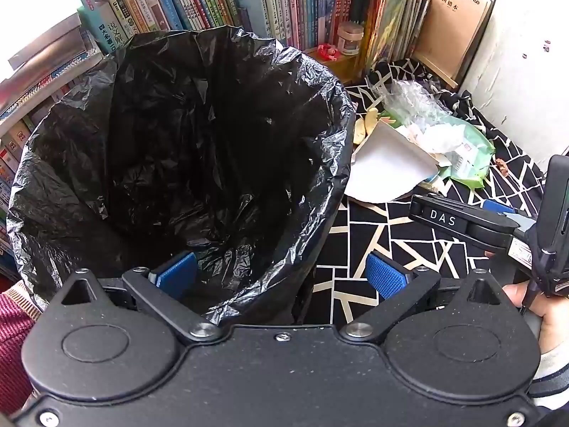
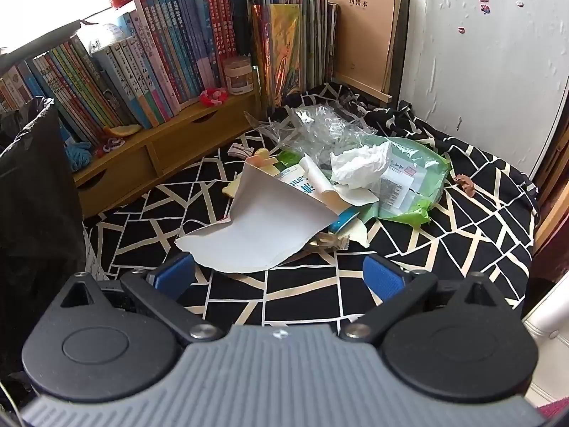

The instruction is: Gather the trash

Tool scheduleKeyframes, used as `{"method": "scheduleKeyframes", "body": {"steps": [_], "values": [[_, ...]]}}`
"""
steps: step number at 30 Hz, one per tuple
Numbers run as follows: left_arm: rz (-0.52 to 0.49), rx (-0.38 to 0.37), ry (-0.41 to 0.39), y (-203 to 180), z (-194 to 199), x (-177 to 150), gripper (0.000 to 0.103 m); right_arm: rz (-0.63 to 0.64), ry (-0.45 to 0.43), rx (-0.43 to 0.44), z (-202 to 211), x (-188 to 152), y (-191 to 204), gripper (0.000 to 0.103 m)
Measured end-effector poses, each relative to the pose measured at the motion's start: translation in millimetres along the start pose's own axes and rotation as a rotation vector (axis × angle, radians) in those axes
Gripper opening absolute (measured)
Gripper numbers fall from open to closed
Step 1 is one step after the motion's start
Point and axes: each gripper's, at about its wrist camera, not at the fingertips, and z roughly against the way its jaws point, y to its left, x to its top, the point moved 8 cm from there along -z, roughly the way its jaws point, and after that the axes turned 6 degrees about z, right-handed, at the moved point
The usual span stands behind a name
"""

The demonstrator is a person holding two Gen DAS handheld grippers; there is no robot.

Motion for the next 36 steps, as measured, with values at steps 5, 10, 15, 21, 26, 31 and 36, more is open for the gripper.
{"method": "scheduleKeyframes", "body": {"steps": [5, 10, 15, 21, 26, 31, 36], "values": [[-0.003, -0.001, -0.007, -2.7, 1.0, -0.4, 0.101, -0.001, 0.009, 0.001, -1.2, -0.9, 1.2, 0.103], [0.006, -0.006, 0.008, 4.5, -1.7, -1.1, 0.101, -0.003, 0.008, 0.001, -1.1, -1.0, 0.8, 0.103], [0.007, -0.003, 0.008, 5.2, -2.0, -2.3, 0.101, 0.000, 0.010, 0.000, -1.2, -1.1, 1.3, 0.103], [0.006, -0.004, 0.008, 5.4, -2.2, -2.3, 0.101, -0.001, 0.011, 0.001, -0.7, -1.1, 0.7, 0.103], [0.006, -0.003, 0.008, 5.8, -2.4, -3.6, 0.101, -0.001, 0.011, 0.002, -0.3, -0.9, 0.6, 0.103], [0.006, 0.000, 0.006, 5.7, -4.3, -7.5, 0.101, -0.002, 0.012, 0.002, 0.0, -1.0, 0.5, 0.103], [0.006, 0.001, 0.009, 5.7, -4.1, -8.3, 0.101, -0.002, 0.012, 0.003, -0.4, -1.2, 0.5, 0.103]]}}
